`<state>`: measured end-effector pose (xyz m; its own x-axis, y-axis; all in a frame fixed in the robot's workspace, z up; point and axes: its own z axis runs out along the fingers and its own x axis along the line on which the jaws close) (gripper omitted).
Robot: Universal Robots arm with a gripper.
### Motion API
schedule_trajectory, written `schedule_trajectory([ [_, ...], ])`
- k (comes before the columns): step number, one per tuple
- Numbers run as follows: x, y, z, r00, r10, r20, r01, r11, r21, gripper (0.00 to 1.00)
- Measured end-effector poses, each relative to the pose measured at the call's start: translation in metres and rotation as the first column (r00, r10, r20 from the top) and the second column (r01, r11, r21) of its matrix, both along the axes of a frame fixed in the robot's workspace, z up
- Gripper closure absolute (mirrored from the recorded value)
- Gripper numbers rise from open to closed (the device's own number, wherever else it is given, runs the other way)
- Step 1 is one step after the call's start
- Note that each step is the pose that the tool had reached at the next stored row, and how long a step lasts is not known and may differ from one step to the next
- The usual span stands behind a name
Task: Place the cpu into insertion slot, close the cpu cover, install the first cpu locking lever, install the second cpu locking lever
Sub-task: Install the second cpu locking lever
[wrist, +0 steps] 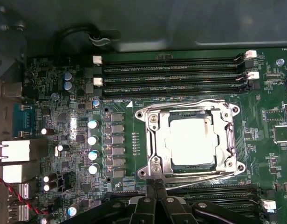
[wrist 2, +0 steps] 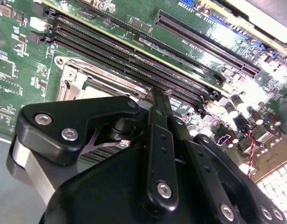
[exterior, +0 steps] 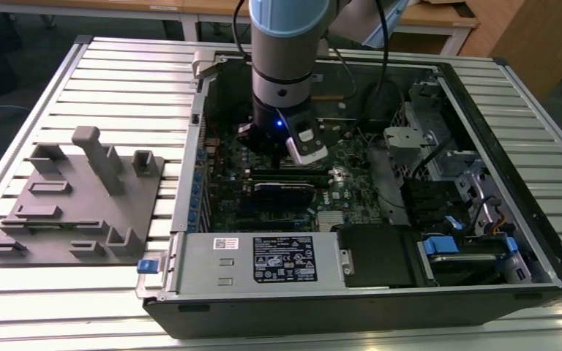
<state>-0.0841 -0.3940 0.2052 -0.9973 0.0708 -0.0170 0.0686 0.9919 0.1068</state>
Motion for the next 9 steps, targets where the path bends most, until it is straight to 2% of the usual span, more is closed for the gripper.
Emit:
schedule_trajectory([
  [6,-0.0005,-0.001,-0.0006,1.0,0.0,0.0001,0.0,0.9999,0.0127,0.9],
  [7,-0.0021,-0.0011,-0.0015,1.0,0.0,0.0001,0.0,0.9998,0.0201,0.9],
  [9,-0.0027,-0.0011,-0.0019,1.0,0.0,0.0001,0.0,0.9998,0.0218,0.9],
])
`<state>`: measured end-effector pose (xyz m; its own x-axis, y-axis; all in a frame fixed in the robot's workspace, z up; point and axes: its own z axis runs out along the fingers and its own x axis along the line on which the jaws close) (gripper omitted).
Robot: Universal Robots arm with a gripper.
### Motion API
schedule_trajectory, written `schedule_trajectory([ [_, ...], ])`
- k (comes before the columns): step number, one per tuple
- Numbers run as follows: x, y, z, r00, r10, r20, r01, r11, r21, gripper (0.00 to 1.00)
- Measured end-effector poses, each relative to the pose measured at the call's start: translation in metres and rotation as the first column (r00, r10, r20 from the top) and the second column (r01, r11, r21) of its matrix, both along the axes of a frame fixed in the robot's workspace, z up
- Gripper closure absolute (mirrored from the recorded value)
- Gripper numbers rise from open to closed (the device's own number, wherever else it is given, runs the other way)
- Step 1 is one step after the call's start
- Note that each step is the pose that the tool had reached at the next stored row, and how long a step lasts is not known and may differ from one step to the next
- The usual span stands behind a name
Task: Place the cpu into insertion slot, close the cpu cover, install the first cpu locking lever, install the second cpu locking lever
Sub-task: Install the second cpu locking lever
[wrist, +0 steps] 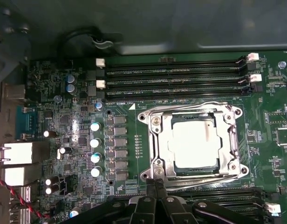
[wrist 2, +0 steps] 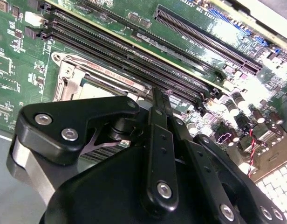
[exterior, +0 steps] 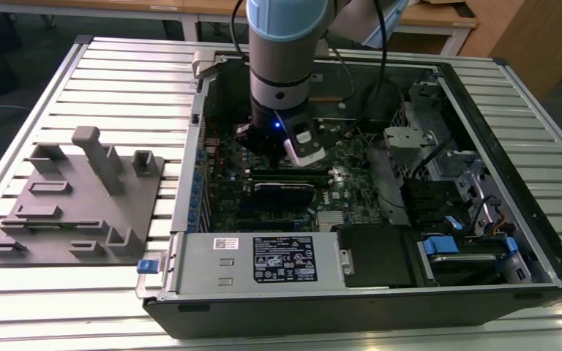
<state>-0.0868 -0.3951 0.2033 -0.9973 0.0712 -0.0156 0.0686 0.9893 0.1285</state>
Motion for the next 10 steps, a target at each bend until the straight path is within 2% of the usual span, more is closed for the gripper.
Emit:
schedule_trajectory([
  [10,-0.0019,-0.0002,-0.0036,1.0,0.0,-0.0001,0.0,1.0,0.0045,0.9],
])
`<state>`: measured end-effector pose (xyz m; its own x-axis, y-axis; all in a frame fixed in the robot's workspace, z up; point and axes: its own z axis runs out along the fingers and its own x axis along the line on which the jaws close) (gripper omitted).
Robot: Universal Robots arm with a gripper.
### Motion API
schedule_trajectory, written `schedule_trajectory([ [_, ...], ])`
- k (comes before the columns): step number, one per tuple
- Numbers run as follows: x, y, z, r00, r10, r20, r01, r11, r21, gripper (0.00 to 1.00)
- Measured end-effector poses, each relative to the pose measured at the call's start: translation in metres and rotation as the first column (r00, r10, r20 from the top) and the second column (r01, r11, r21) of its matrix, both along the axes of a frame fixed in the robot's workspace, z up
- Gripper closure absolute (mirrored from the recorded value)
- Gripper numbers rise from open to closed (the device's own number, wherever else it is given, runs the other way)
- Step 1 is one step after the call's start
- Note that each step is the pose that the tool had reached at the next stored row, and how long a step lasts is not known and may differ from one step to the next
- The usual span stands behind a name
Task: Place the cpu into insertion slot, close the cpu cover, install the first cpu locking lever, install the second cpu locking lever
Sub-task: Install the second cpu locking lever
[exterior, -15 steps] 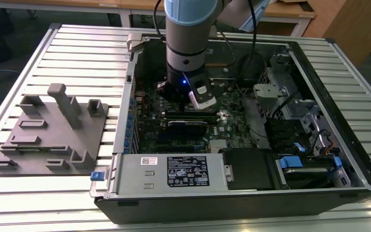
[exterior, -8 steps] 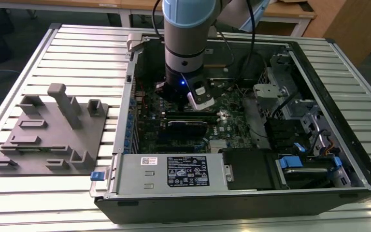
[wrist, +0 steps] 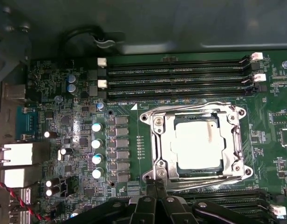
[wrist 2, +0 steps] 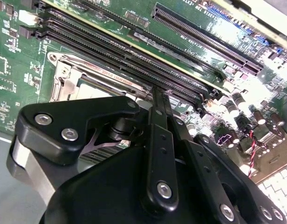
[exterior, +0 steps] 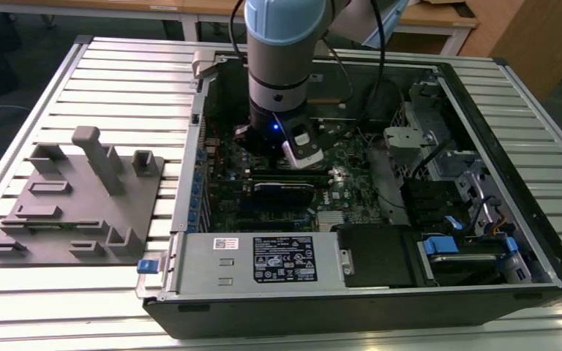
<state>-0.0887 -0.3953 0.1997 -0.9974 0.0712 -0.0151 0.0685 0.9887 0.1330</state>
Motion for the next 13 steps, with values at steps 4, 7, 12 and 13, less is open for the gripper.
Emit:
schedule_trajectory([
  [4,-0.0015,0.0,-0.0012,1.0,0.0,0.0001,0.0,1.0,0.0034,0.9],
  [7,-0.0028,0.0,-0.0019,1.0,0.0,0.0,0.0,1.0,0.006,0.9],
  [12,-0.0032,0.0,-0.0025,1.0,0.0,0.0,0.0,1.0,0.0091,0.9],
  [13,-0.0033,0.0,-0.0026,1.0,0.0,0.0,0.0,0.9999,0.0103,0.9],
])
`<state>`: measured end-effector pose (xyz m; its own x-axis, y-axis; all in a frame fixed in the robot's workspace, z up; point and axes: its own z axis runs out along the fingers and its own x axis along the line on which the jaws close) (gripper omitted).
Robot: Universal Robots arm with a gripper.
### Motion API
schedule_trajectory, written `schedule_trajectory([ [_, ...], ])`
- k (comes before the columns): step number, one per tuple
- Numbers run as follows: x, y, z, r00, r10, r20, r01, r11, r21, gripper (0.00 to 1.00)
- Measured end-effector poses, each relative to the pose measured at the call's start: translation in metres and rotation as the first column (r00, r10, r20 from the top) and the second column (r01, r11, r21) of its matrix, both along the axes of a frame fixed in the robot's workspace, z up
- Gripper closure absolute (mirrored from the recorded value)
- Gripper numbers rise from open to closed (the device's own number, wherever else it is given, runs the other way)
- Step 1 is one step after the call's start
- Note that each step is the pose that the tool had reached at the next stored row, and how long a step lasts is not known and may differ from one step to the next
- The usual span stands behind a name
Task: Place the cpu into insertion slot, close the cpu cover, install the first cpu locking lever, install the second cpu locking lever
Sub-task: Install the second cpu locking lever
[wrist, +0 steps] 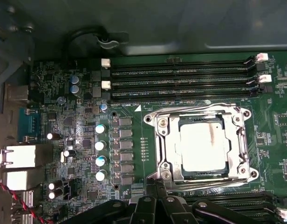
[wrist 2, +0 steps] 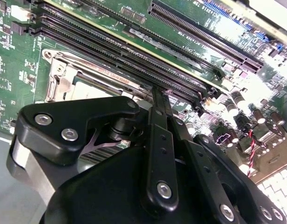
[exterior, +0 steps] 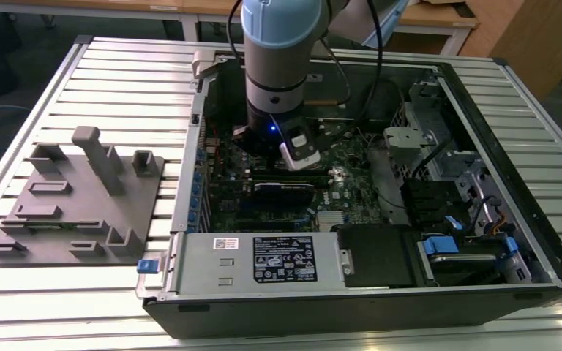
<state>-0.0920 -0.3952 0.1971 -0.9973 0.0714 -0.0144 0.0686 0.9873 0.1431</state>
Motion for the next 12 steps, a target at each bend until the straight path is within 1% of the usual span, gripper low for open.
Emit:
schedule_trajectory([
  [3,0.0,0.0,-0.0005,1.0,0.0,0.0001,0.0,1.0,0.0045,0.9],
  [12,-0.0005,0.0,-0.0021,1.0,0.0,0.0001,0.0,1.0,0.0077,0.9],
])
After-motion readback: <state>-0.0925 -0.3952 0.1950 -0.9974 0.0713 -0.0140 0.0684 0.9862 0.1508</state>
